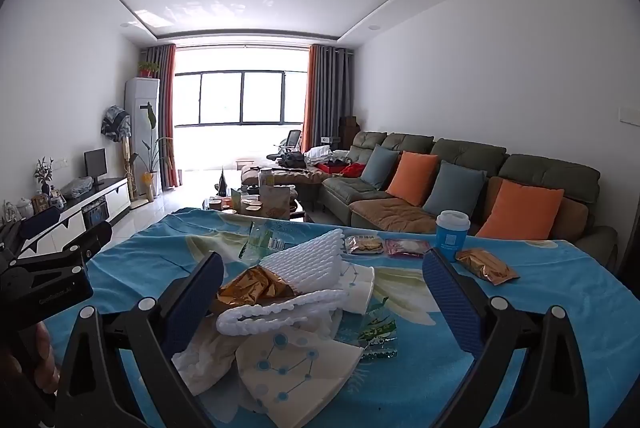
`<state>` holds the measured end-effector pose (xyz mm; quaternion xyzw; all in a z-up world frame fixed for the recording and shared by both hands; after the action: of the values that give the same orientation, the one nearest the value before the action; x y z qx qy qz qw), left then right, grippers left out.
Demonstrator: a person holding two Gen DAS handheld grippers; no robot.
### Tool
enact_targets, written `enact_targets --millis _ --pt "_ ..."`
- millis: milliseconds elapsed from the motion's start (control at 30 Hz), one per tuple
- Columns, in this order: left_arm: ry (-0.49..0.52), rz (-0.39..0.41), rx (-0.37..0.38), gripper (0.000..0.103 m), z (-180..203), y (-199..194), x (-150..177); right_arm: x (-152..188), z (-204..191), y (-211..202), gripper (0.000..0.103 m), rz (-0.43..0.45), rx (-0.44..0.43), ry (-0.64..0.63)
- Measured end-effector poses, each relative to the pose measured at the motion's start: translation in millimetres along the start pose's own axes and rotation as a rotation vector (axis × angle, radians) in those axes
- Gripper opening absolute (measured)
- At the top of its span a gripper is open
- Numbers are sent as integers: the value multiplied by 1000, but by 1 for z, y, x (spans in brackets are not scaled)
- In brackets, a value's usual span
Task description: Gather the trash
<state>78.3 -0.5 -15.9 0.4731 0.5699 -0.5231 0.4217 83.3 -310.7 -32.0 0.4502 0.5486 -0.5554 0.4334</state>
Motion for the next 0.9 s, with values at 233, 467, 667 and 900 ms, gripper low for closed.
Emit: enact_targets --millis 233,467,667,900 --pt "-11 -6 -16 97 3 3 -7 2 0 -2 96 7 -2 7" --pt "2 28 -10 97 4 -9 -5 2 0 -1 96 3 4 10" --pt "-7 27 1 97 1 -7 -4 3 1 -3 96 4 6 10" --pt "-7 31 -1 97 2 -7 -4 2 -1 1 96 -2 4 9"
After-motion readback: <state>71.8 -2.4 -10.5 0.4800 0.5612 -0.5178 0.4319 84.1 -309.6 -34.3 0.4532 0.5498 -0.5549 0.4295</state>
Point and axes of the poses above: each gripper's, at about its wrist camera, not at the fingertips, and y roughly the way its jaws point, z to its right, x to its underside, the point moved 8 cm from there along y, roughly the way its jaws point, and after that the axes turned 2 degrees about y, right-handed, at the moved point
